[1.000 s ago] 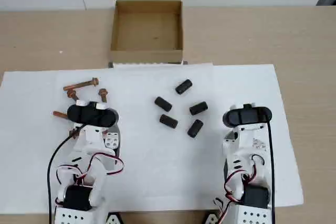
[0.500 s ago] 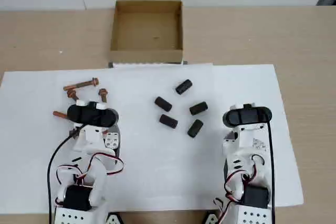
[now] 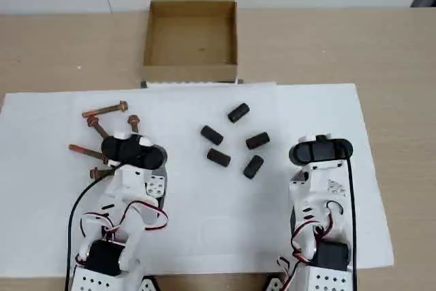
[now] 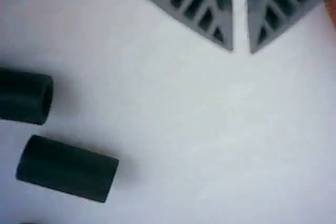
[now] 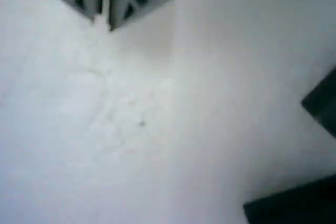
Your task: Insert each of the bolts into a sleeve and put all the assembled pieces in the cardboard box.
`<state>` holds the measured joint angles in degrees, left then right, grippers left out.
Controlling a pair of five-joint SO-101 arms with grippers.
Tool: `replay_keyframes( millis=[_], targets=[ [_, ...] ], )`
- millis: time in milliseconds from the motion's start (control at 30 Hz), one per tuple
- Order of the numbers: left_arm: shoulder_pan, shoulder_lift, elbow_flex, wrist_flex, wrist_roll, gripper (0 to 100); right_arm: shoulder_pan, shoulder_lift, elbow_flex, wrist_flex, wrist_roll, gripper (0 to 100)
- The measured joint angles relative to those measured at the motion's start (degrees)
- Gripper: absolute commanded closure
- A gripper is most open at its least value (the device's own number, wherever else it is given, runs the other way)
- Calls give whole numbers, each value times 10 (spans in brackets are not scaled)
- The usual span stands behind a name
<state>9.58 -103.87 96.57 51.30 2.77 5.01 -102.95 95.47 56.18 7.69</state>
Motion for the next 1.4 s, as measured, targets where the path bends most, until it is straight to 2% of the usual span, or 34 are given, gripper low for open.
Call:
replay_keyframes(
  millis=[200,400,533,1067,1267,1400],
  targets=[
    [0,0,-20,18,0,993,0,0,0,0,0,995],
    [0,17,-102,87,0,993,0,0,0,0,0,995],
    [-7,47,-179,97,0,993,0,0,0,0,0,995],
    [-11,363,-527,236,0,994,0,0,0,0,0,995],
    [-11,455,-640,245,-1,994,0,0,0,0,0,995],
    [-11,506,-670,245,-1,994,0,0,0,0,0,995]
  ],
)
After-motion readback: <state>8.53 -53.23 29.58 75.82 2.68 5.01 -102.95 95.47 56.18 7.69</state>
